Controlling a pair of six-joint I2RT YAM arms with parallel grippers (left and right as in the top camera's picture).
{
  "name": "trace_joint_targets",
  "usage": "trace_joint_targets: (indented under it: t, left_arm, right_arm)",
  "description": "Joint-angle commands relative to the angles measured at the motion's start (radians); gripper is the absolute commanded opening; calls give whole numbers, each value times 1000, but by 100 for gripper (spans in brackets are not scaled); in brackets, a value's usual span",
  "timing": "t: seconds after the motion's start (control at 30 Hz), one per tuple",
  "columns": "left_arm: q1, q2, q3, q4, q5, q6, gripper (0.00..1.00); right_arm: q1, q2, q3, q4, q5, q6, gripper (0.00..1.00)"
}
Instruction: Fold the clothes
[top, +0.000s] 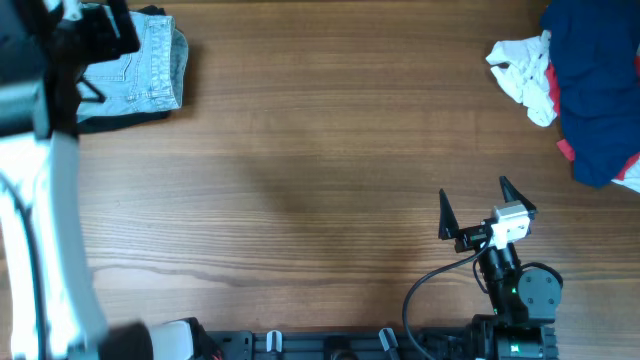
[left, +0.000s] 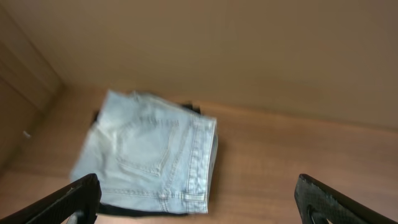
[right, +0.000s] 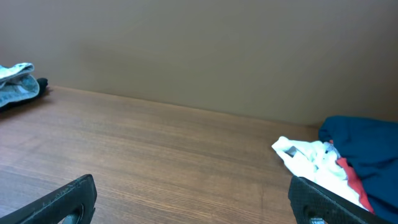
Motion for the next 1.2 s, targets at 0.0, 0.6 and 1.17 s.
trace_joint_targets:
  t: [0.0, 0.6, 1.17]
  left_arm:
    - [0, -189, -100, 0, -22, 8, 100]
    - [-5, -1120, -1556, 997, 274, -109, 100]
    - [-68, -1423, -1761, 869, 114, -153, 100]
  right_arm:
    - [3, -2, -1, 2, -16, -9, 100]
    - [3, -2, -1, 2, -16, -9, 100]
    - [3, -2, -1, 2, -16, -9, 100]
